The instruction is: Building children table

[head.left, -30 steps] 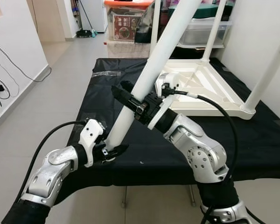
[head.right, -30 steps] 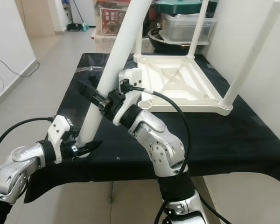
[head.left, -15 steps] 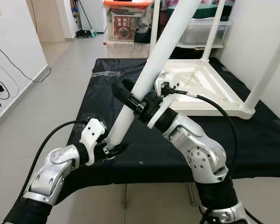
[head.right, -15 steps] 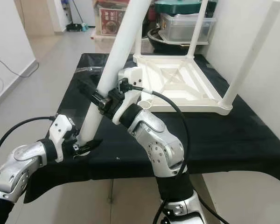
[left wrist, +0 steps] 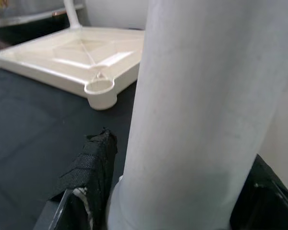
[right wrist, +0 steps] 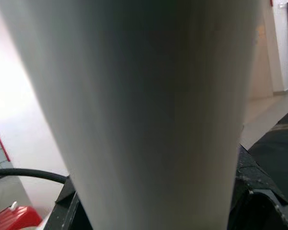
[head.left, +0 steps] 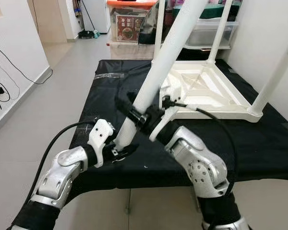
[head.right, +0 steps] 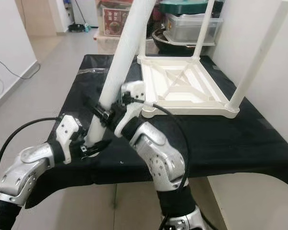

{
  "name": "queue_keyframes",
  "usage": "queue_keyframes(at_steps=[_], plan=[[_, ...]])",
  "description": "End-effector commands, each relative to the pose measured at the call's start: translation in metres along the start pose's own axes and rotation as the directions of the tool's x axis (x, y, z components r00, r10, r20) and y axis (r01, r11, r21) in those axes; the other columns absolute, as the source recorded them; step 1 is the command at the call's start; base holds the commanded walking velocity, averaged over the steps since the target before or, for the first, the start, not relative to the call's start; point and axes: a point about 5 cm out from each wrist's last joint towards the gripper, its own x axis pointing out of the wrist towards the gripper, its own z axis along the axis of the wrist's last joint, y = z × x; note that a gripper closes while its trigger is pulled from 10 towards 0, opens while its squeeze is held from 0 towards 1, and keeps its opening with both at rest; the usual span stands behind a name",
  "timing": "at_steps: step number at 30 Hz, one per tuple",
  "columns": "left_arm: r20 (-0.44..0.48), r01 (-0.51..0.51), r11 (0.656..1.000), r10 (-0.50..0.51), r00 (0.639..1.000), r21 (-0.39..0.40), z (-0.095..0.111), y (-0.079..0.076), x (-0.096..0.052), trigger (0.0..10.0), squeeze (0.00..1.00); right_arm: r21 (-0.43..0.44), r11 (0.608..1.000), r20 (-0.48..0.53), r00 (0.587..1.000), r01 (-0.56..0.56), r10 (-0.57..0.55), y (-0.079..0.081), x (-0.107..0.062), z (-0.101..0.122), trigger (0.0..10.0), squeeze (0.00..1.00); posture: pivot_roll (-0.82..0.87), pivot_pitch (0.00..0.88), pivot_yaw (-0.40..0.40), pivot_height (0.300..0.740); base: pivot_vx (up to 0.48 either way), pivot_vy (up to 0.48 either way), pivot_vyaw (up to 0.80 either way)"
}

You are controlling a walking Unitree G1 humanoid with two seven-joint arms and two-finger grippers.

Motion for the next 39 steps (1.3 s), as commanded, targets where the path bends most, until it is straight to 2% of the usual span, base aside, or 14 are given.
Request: queue_keyframes(at_steps=[1, 7, 8, 9, 11, 12, 22, 23, 27, 29, 36, 39], plan=[[0.047, 0.051, 0.998, -0.052, 0.998, 0.023, 0.012, -0.007, 0.008, 10.0, 0.0, 0.019, 1.0, -0.025, 1.0, -0.001, 0.001, 0.003, 0.003, -0.01, 10.0, 0.0, 0.12, 0.0, -0.041, 0.74, 0.0, 0.0, 0.0], [0.054, 0.075, 0.997, -0.076, 0.996, 0.023, 0.012, -0.01, 0.012, 10.0, 0.0, 0.04, 0.999, -0.02, 1.0, 0.004, -0.003, 0.006, 0.005, -0.015, 10.0, 0.0, 0.11, 0.0, -0.036, 0.74, 0.0, 0.0, 0.0], [0.052, 0.081, 0.997, -0.082, 0.995, 0.02, 0.01, -0.012, 0.013, 10.0, 0.0, 0.044, 0.999, -0.015, 1.0, 0.005, -0.004, 0.006, 0.005, -0.015, 9.6, 0.0, 0.11, 0.0, -0.035, 0.74, 0.0, 0.0, 0.0], [0.05, 0.088, 0.996, -0.089, 0.995, 0.016, 0.009, -0.014, 0.013, 10.0, 0.0, 0.048, 0.999, -0.01, 1.0, 0.009, -0.008, 0.006, 0.005, -0.015, 4.4, 0.0, 0.11, 0.0, -0.036, 0.74, 0.0, 0.0, 0.0], [0.048, 0.093, 0.996, -0.093, 0.994, 0.014, 0.009, -0.016, 0.013, 10.0, 0.0, 0.05, 0.999, -0.006, 1.0, 0.012, -0.012, 0.006, 0.005, -0.015, 4.4, 0.0, 0.11, 0.0, -0.036, 0.74, 0.0, 0.0, 0.0], [0.043, 0.099, 0.995, -0.1, 0.994, 0.011, 0.007, -0.017, 0.013, 10.0, 0.0, 0.059, 0.998, 0.005, 1.0, 0.018, -0.018, 0.005, 0.004, -0.015, 0.0, 0.0, 0.11, 0.0, -0.037, 0.74, 0.0, 0.0, 0.0], [0.011, 0.079, 0.997, -0.079, 0.997, 0.022, 0.001, -0.012, 0.006, 10.0, 0.0, 0.071, 0.997, 0.052, 0.999, 0.012, -0.016, 0.006, 0.005, -0.011, 0.0, 0.0, 0.11, 0.0, -0.037, 0.74, 0.0, 0.0, 0.0], [0.018, 0.058, 0.998, -0.059, 0.998, 0.023, 0.001, -0.009, 0.007, 10.0, 1.0, 0.07, 0.998, 0.053, 0.999, 0.01, -0.013, 0.006, 0.004, -0.011, 0.0, 0.0, 0.11, 0.0, -0.037, 0.74, 0.0, 0.0, 0.0], [0.026, 0.041, 0.999, -0.042, 0.999, 0.019, 0.002, -0.006, 0.007, 10.0, 1.0, 0.068, 0.998, 0.053, 0.999, 0.008, -0.011, 0.006, 0.003, -0.011, 0.0, 0.0, 0.11, 0.0, -0.037, 0.74, 0.0, 0.0, 0.0], [0.047, 0.01, 1.0, -0.011, 0.999, 0.026, 0.005, 0.001, 0.005, 10.0, 1.0, 0.061, 0.998, 0.053, 0.999, 0.004, -0.007, 0.006, -0.001, -0.01, 0.0, 0.0, 0.12, 0.0, -0.037, 0.74, 0.0, 0.0, 0.0], [0.059, -0.002, 1.0, 0.0, 0.998, 0.028, 0.008, 0.004, 0.003, 10.0, 1.0, 0.056, 0.998, 0.054, 0.998, 0.009, -0.012, 0.004, -0.002, -0.009, 0.0, 0.0, 0.12, 0.0, -0.037, 0.74, 0.0, 0.0, 0.0], [0.15, -0.065, 0.998, 0.062, 0.987, 0.01, 0.026, 0.012, -0.006, 10.0, 1.0, -0.052, 0.992, 0.058, 0.992, 0.117, -0.114, -0.028, -0.016, 0.004, 0.0, 0.0, 0.12, 0.0, -0.047, 0.74, 0.0, 0.0, 0.0]])
